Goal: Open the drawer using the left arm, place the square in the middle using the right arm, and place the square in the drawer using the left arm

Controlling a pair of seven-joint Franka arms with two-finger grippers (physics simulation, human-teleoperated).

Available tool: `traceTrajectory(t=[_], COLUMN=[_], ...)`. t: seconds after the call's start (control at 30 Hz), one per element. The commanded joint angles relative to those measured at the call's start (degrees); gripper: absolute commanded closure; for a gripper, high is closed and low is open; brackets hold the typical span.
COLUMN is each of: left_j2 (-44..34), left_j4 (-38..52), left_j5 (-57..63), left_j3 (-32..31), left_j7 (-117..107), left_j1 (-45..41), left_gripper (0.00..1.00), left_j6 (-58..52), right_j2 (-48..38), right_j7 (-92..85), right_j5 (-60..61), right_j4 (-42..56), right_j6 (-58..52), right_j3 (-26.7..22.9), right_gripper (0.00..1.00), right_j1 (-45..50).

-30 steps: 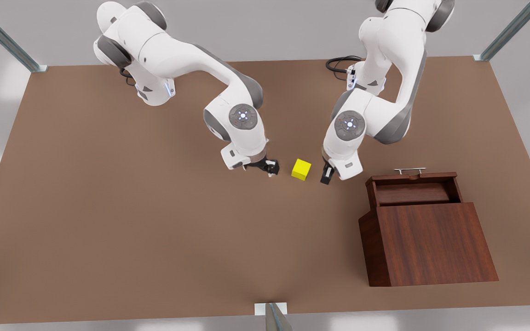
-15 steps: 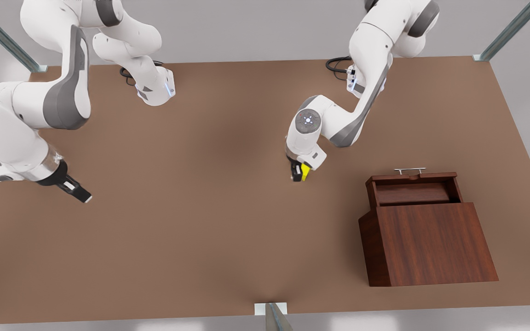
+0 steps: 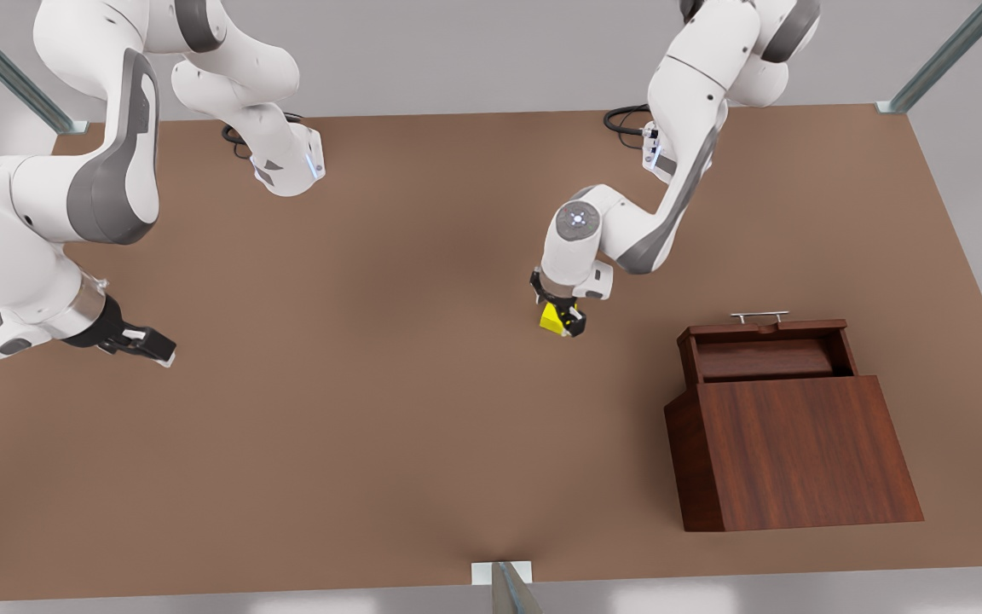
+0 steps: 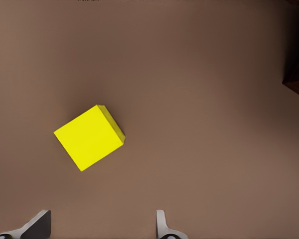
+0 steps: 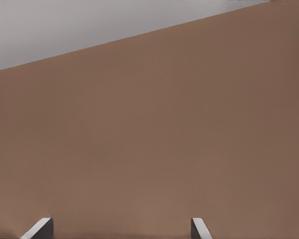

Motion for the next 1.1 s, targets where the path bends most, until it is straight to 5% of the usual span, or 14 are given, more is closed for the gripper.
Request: traceTrajectory(t=[0.0, 0.53, 0.6, 0.63, 0.73, 0.87, 1.0, 1.07], left_j2=[0.1, 2.9, 0.9, 0.6, -0.8, 0.6, -0.8, -0.3], left_j4=[-0.9, -0.4, -0.4, -0.5, -0.4, -1.8, -1.5, 0.4], left_j5=[0.7, -15.3, -4.2, 8.8, 8.6, 5.9, -4.2, -4.7], left_j3=[0.1, 2.0, 2.0, 1.7, 1.4, -3.7, -3.5, -3.5], left_j7=[-38.1, -49.4, -47.8, -41.4, 20.3, 73.3, 115.4, 116.6], left_j1=[0.0, 0.6, 0.5, 0.3, -0.4, -0.9, 3.1, 5.3], left_gripper=[0.0, 0.0, 0.0, 0.0, 0.0, 0.0, 0.0, 0.0], left_j6=[0.9, 2.8, 2.9, 3.2, 3.0, 1.2, -6.5, -5.8], right_j2=[0.0, 0.1, 0.1, 0.1, 0.1, 0.1, 0.1, 0.1], right_j7=[-15.8, -15.8, -15.8, -15.8, -15.8, -15.8, -15.9, -15.9], right_j5=[0.0, 1.0, 1.0, 1.0, 1.0, 1.1, 1.1, 1.1], right_j4=[0.0, 0.3, 0.3, 0.3, 0.3, 0.3, 0.3, 0.3], right_j6=[0.0, 0.0, 0.0, 0.0, 0.0, 0.0, 0.0, 0.0], right_j3=[0.0, 0.0, 0.0, 0.0, 0.0, 0.0, 0.0, 0.0], right_gripper=[0.0, 0.0, 0.0, 0.0, 0.0, 0.0, 0.0, 0.0], right_j1=[0.0, -0.2, -0.3, -0.2, -0.3, -0.3, -0.3, -0.3])
